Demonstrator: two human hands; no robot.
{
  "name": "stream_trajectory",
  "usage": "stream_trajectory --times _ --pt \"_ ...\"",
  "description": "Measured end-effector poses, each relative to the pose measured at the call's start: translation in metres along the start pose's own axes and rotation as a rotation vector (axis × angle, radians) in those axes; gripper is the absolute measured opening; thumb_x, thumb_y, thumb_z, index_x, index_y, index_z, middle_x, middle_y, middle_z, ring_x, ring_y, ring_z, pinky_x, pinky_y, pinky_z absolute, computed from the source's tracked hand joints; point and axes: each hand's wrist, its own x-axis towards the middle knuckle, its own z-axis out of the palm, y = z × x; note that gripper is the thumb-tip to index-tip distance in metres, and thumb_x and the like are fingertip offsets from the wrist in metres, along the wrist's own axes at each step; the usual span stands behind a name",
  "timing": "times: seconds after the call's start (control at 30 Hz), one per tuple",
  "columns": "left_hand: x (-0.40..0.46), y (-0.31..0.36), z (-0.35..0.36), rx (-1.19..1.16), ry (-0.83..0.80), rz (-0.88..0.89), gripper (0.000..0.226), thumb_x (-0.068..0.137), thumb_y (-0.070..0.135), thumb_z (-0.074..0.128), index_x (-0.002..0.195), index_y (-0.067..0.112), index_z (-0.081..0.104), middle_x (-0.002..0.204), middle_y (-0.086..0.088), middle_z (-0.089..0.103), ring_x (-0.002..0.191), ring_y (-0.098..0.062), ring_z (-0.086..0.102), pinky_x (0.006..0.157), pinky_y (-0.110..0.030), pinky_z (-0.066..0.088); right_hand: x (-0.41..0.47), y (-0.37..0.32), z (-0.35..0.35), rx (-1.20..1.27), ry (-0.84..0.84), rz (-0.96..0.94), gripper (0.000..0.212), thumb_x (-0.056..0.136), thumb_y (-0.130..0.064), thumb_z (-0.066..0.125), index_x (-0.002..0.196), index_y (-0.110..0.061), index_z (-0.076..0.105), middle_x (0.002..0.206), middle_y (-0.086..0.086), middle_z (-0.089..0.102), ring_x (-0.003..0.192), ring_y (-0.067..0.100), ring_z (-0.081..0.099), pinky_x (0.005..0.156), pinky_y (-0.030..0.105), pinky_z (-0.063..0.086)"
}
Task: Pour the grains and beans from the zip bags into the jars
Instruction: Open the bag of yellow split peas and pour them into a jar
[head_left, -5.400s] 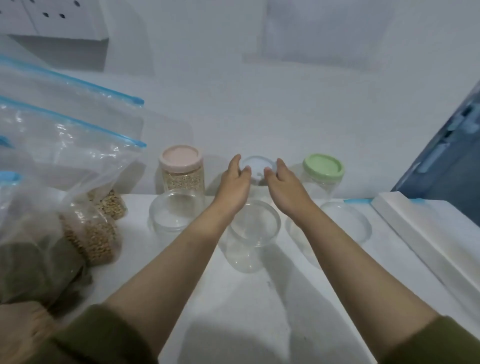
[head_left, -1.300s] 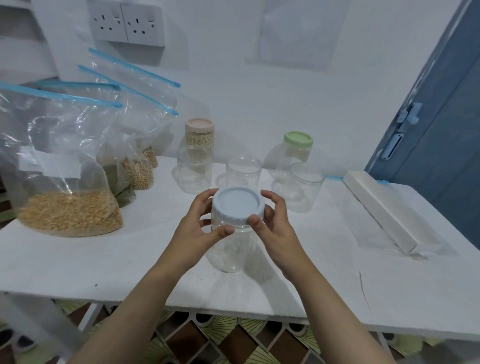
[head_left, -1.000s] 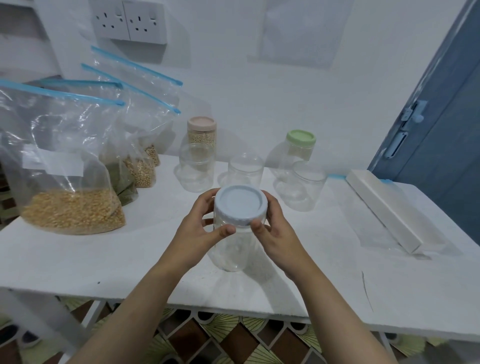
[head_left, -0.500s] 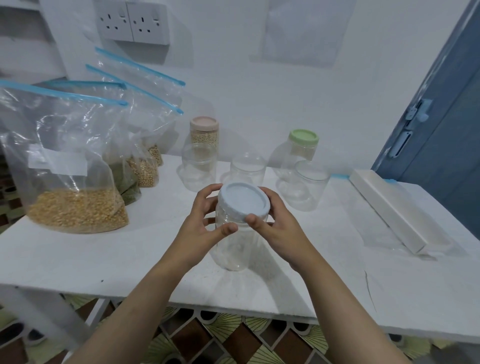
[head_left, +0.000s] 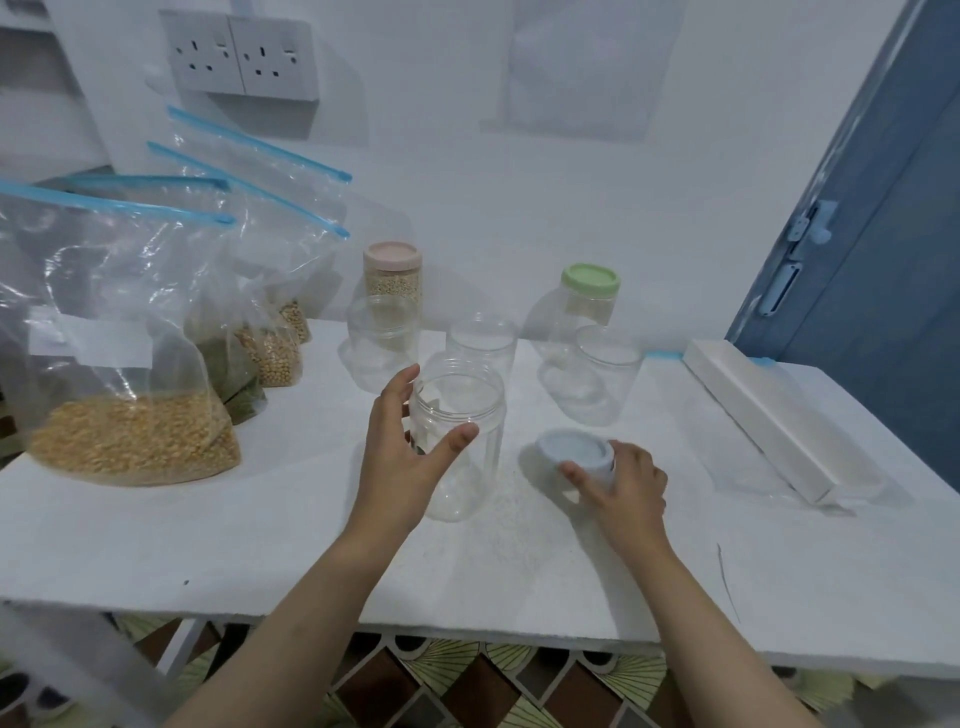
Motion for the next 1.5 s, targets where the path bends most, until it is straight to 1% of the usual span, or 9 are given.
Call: stream_trajectory --times 0.13,0.3,0.43,0.6,0.73,1.03,1.23,1.37,1.5 --pt "-0.003 -0.004 0.003 -0.016 0.020 -0.028 0.084 0.067 0.055 0.075 0.141 0.047 0.037 0.143 0.021 0.040 0.135 -0.014 0.044 0.109 -0.036 0.043 -0.010 0.019 0.011 -0.201 0.004 -0.014 0.089 0.067 -0.086 0.053 0.130 -0.023 0.049 0.132 0.000 0.044 0.120 0.024 0.034 0.098 0.041 0.031" --pt "-0.005 -0.004 0.004 -0.029 0.026 -0.026 0.081 0.071 0.053 0.075 0.142 0.048 0.036 0.146 0.018 0.039 0.137 -0.014 0.043 0.112 -0.040 0.041 -0.013 0.019 0.014 -0.305 -0.027 0.008 0.091 0.072 -0.081 0.059 0.137 -0.018 0.046 0.142 0.003 0.041 0.128 0.026 0.032 0.105 0.040 0.028" --pt "-0.003 -0.004 0.002 0.053 0.013 -0.031 0.081 0.071 0.058 0.072 0.141 0.048 0.033 0.145 0.019 0.037 0.138 -0.013 0.038 0.109 -0.033 0.040 -0.021 0.011 0.007 -0.103 -0.042 0.016 0.088 0.084 -0.068 0.058 0.153 -0.021 0.030 0.156 0.004 0.029 0.141 0.028 0.022 0.114 0.046 0.023" --pt "0.011 0.019 -0.009 0.118 0.069 0.016 0.070 0.080 0.059 0.062 0.142 0.038 0.037 0.146 0.018 0.038 0.136 -0.003 0.034 0.109 -0.026 0.029 -0.028 -0.042 -0.013 0.285 0.158 -0.201 0.041 0.097 -0.048 0.046 0.132 -0.029 0.054 0.131 -0.010 0.050 0.124 0.016 0.047 0.102 0.033 0.043" --pt "0.035 0.050 -0.044 0.238 0.287 0.156 0.035 0.097 0.021 0.059 0.125 0.037 0.047 0.131 0.013 0.041 0.132 -0.011 0.037 0.112 -0.033 0.030 -0.028 -0.120 -0.020 0.378 0.207 -0.409 0.019 0.103 -0.026 0.048 0.114 -0.025 0.064 0.113 -0.013 0.059 0.107 0.009 0.057 0.085 0.012 0.040" --pt "0.089 0.045 -0.231 0.458 0.787 0.143 0.060 0.085 0.012 0.059 0.140 0.020 0.038 0.151 -0.013 0.024 0.140 -0.036 0.022 0.115 -0.053 0.023 -0.043 -0.293 0.079 0.383 -0.141 -0.639 0.033 0.103 -0.027 0.050 0.135 -0.028 0.053 0.128 -0.012 0.048 0.121 0.008 0.046 0.108 0.031 0.038" --pt "0.117 0.002 -0.328 0.530 0.603 -0.184 0.068 0.094 0.039 0.063 0.150 0.038 0.025 0.162 -0.015 0.001 0.148 -0.039 0.008 0.117 -0.055 0.019 -0.051 -0.356 0.167 0.340 -0.480 -0.511 0.056 0.101 -0.052 0.043 0.151 -0.051 0.019 0.161 0.000 0.022 0.152 0.017 0.010 0.123 0.046 0.015" --pt "0.121 -0.019 -0.363 0.358 0.354 -0.119 0.072 0.093 0.045 0.063 0.150 0.048 0.018 0.161 -0.006 0.022 0.144 -0.032 0.029 0.113 -0.054 0.033 -0.053 -0.376 0.203 0.450 -0.396 -0.418 0.058 0.100 -0.045 0.052 0.152 -0.040 0.028 0.155 -0.003 0.035 0.145 0.015 0.028 0.121 0.042 0.024" --pt "0.120 -0.021 -0.372 0.285 0.340 0.000 0.066 0.093 0.028 0.068 0.147 0.040 0.034 0.136 -0.005 0.050 0.116 -0.019 0.054 0.098 -0.042 0.049 -0.057 -0.383 0.224 0.569 -0.210 -0.364 0.062 0.094 -0.028 0.066 0.150 -0.028 0.038 0.119 -0.012 0.049 0.110 0.010 0.054 0.103 0.040 0.047"
